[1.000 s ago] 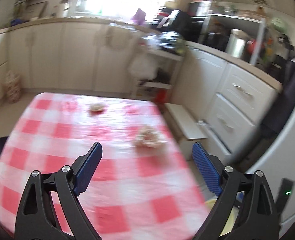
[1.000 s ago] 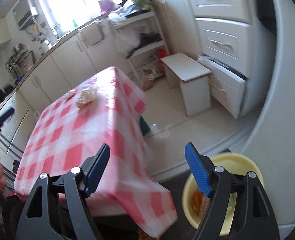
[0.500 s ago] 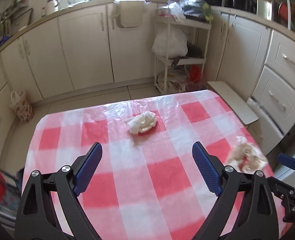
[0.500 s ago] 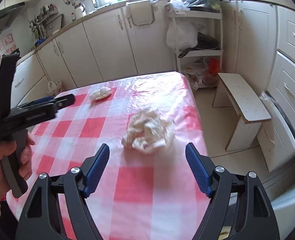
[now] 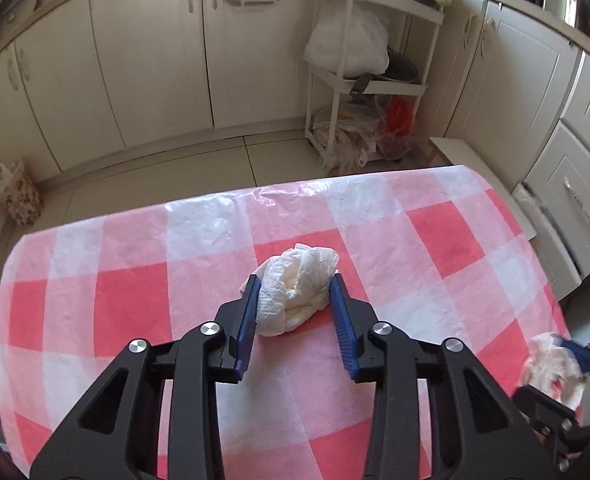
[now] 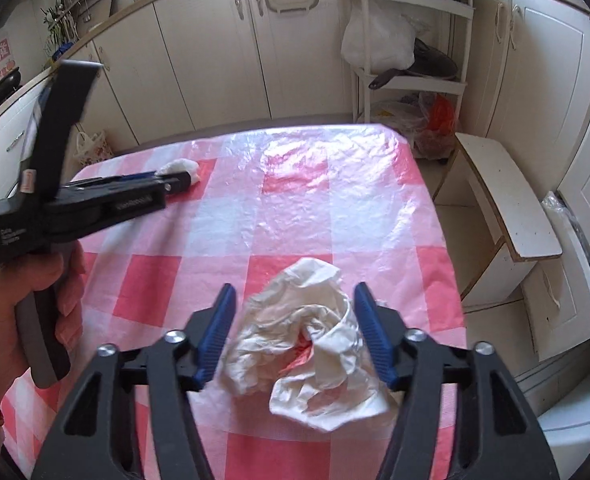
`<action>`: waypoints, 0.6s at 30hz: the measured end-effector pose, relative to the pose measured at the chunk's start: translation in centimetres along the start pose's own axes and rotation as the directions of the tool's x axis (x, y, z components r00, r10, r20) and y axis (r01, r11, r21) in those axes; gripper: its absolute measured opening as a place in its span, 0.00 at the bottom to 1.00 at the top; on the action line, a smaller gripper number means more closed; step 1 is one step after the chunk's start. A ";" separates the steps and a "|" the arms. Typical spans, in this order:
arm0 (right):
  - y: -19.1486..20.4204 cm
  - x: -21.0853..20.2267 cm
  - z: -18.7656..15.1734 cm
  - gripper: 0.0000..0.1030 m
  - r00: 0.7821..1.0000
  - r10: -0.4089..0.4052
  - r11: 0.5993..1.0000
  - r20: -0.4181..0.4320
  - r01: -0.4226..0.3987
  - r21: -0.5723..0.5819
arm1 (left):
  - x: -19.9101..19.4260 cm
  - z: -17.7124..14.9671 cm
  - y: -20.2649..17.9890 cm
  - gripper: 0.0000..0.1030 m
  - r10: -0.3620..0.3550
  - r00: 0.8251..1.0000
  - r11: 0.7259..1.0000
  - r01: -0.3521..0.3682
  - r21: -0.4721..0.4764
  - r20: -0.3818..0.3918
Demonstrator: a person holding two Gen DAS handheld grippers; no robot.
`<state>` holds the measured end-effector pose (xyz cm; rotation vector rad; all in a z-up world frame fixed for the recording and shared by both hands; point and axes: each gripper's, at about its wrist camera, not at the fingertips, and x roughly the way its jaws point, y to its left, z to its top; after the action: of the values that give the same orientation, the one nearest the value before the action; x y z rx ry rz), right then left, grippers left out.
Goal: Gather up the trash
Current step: 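Grasp the white tissue with the left tool while the right tool grasps the plastic wrapper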
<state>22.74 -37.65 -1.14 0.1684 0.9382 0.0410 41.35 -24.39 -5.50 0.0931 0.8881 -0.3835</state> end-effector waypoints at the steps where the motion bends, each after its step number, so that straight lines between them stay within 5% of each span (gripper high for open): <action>1: 0.1 -0.2 -0.2 0.46 1.000 -0.001 1.000 0.005 0.001 -0.004 | -0.5 -0.4 0.1 0.26 -0.008 1.000 1.000 0.008 -0.009 0.006; 2: 0.2 -0.5 -0.4 0.42 1.000 0.007 1.000 0.006 -0.007 -0.004 | -1.2 -0.9 0.4 0.25 -0.023 1.000 0.999 0.023 -0.025 0.008; 3: 0.3 -0.8 -0.5 0.41 1.000 0.017 1.000 0.008 -0.017 -0.001 | -2.2 -1.7 0.7 0.06 -0.042 0.999 0.998 0.043 -0.049 0.009; 10: 3.1 -6.3 -2.8 0.36 0.994 0.105 0.994 0.041 -0.104 -0.040 | -10.6 -9.4 2.0 0.06 -0.079 0.996 0.990 0.084 -0.113 0.041; 18: 4.2 -12.2 -4.7 0.36 0.977 0.152 0.988 0.148 -0.149 -0.035 | -20.4 -17.4 4.4 0.06 -0.044 0.994 0.980 0.063 -0.190 0.105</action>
<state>11.93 -34.20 6.60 0.2172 0.7730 0.1773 18.51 -10.29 -1.13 -0.1283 0.8255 -0.3472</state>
